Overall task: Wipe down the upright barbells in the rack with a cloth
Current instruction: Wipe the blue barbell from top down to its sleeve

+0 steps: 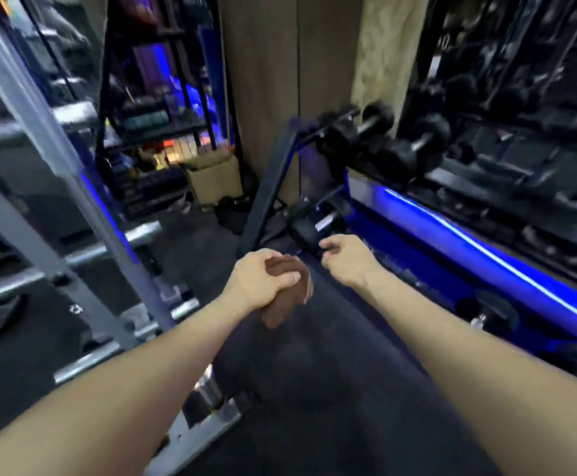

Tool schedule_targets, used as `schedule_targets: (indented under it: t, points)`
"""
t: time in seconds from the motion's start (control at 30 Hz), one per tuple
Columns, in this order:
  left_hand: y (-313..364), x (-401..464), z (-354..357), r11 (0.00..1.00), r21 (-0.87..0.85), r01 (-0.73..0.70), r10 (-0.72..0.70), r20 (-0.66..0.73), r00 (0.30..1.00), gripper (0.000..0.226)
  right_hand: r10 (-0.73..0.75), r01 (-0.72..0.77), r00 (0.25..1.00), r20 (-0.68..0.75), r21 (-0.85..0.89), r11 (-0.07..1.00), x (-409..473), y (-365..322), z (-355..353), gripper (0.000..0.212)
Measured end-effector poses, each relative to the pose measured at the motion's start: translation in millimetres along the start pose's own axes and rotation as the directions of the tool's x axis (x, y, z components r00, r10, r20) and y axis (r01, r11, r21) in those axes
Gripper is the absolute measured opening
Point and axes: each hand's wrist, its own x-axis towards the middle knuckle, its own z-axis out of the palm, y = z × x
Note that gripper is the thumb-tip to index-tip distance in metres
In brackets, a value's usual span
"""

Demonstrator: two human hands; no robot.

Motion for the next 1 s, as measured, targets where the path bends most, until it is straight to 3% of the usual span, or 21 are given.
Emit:
schedule_targets:
  t: [0.17, 0.33, 0.4, 0.57, 0.63, 0.77, 0.9, 0.93, 1.0]
  points:
    - [65, 42, -57, 0.982, -0.183, 0.038, -0.052, -0.071, 0.996, 0.035, -0.134, 0.135, 0.989, -0.060, 0.000, 0.991, 24, -83, -68, 0.029]
    - [103, 90, -113, 0.931, -0.360, 0.056, -0.121, -0.159, 0.980, 0.033, -0.303, 0.304, 0.952, -0.032, 0.046, 0.952, 51, -154, -100, 0.034]
    - [113, 114, -134, 0.916, -0.397, 0.061, -0.153, -0.203, 0.967, 0.028, -0.440, 0.440, 0.898, 0.010, 0.006, 0.898, 66, -180, -106, 0.036]
    - [124, 202, -179, 0.857, -0.512, 0.064, -0.179, -0.179, 0.967, 0.064, -0.673, 0.718, 0.696, 0.251, -0.206, 0.665, 129, -233, -115, 0.063]
    - [141, 235, -200, 0.814, -0.575, 0.081, -0.176, -0.111, 0.978, 0.076, -0.693, 0.743, 0.669, 0.270, -0.236, 0.626, 165, -259, -118, 0.063]
    - [159, 280, -243, 0.690, -0.721, 0.062, -0.099, -0.009, 0.995, 0.068, -0.767, 0.766, 0.629, 0.125, -0.266, 0.585, 231, -311, -118, 0.033]
    - [149, 317, -282, 0.521, -0.854, -0.015, -0.013, -0.026, 1.000, 0.065, -0.775, 0.759, 0.631, 0.025, -0.227, 0.611, 294, -358, -111, 0.016]
    - [144, 325, -291, 0.506, -0.861, -0.048, 0.027, -0.040, 0.999, 0.059, -0.766, 0.749, 0.643, 0.019, -0.222, 0.624, 310, -369, -106, 0.018]
    - [132, 339, -309, 0.602, -0.786, -0.139, 0.048, -0.139, 0.989, 0.059, -0.760, 0.747, 0.649, 0.006, -0.189, 0.637, 340, -391, -95, 0.028]
